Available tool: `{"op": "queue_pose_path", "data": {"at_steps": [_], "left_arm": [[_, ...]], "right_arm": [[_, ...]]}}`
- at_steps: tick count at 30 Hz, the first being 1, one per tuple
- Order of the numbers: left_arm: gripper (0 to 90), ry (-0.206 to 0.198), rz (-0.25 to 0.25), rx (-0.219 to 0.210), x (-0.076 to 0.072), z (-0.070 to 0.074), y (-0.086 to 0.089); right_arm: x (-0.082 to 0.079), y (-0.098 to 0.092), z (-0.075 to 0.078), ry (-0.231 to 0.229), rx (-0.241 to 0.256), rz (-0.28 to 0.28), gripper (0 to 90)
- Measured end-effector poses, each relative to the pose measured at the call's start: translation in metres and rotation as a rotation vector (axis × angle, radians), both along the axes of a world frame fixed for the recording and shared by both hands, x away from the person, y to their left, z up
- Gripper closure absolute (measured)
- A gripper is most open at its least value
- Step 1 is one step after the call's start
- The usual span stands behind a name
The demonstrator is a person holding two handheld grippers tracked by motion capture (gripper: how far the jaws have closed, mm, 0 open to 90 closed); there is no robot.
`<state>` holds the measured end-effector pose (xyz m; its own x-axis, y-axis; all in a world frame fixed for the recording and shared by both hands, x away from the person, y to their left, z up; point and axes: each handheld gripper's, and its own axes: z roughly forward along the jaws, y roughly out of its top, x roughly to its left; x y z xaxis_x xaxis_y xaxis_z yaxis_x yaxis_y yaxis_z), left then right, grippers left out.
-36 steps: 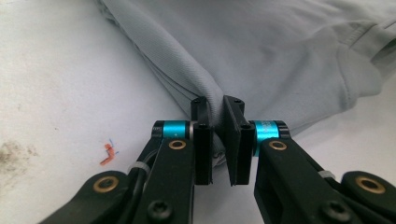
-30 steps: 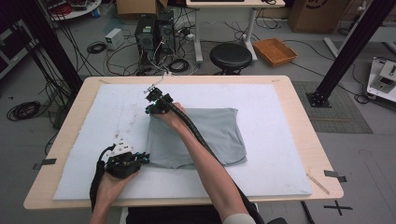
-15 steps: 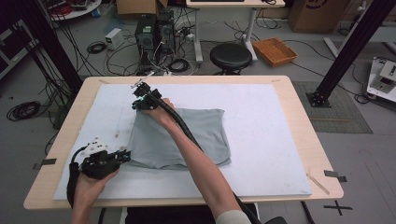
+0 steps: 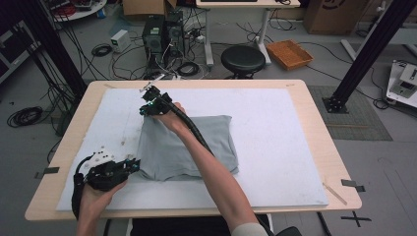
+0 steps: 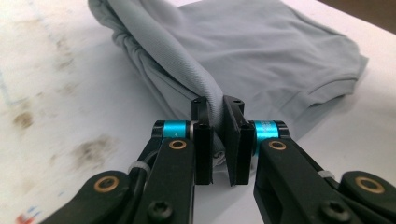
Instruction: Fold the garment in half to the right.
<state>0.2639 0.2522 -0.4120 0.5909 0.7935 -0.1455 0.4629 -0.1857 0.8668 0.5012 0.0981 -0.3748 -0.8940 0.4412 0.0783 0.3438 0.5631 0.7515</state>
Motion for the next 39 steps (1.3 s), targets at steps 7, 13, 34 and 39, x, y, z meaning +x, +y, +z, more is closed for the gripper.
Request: {"op": "queue_pose_path", "data": {"at_steps": [7,13,34,39], "left_arm": [[82.8,-0.036,-0.056,0.0,0.007,0.013,-0.028],[82.8,-0.034,-0.115,0.007,0.018,0.017,-0.055],[82.6,-0.025,-0.218,0.009,0.04,0.008,-0.135],[82.7,-0.03,-0.237,0.001,0.042,0.009,-0.149]], "right_arm": [[0.0,-0.025,0.011,-0.014,0.007,-0.014,83.8],[0.001,-0.048,0.016,-0.03,0.013,-0.039,83.9],[0.0,-0.12,0.018,-0.049,0.016,-0.104,83.9],[0.0,-0.134,0.018,-0.051,0.016,-0.117,83.9]]}}
